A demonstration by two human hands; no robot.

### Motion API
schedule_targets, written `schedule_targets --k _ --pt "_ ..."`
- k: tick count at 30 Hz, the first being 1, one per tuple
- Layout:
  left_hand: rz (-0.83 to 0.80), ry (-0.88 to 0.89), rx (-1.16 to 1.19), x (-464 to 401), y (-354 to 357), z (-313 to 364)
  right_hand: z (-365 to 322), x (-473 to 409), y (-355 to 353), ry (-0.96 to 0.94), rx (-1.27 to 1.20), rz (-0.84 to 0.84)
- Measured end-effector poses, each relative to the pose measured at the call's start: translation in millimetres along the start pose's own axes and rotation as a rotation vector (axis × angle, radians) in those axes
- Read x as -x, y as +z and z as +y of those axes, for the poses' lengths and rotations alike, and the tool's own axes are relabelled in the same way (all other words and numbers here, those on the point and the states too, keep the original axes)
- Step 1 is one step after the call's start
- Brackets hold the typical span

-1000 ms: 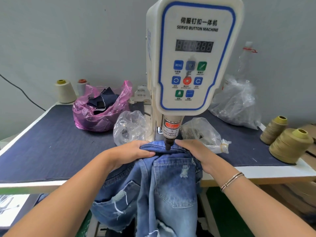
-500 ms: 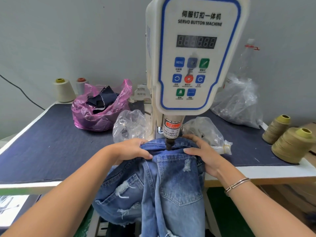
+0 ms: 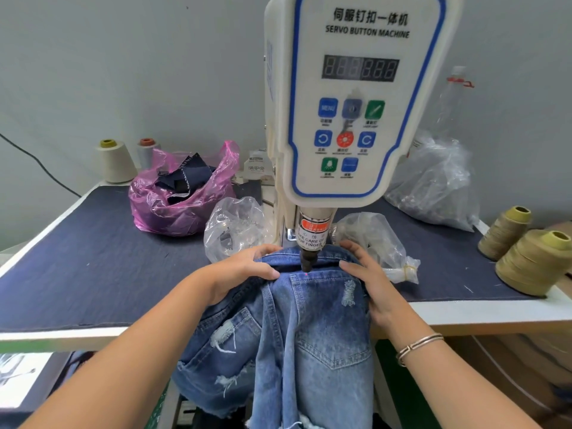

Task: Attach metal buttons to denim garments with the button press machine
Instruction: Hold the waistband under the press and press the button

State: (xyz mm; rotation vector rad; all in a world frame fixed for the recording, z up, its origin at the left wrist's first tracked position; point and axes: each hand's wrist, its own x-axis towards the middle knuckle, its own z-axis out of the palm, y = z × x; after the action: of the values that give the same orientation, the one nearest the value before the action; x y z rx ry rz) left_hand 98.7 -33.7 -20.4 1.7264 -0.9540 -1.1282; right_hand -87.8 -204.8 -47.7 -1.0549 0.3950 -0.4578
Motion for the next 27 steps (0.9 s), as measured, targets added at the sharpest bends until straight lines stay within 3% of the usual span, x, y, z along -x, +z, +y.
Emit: schedule_targets --k 8,27 --pt "-0.022 0.124 0.017 -4 2 3 10 0 -6 -0.027 -0.216 -0.025" --pt "0.087 0.182 0.165 -14 18 -15 15 -2 -5 -0.049 -0.147 0.088"
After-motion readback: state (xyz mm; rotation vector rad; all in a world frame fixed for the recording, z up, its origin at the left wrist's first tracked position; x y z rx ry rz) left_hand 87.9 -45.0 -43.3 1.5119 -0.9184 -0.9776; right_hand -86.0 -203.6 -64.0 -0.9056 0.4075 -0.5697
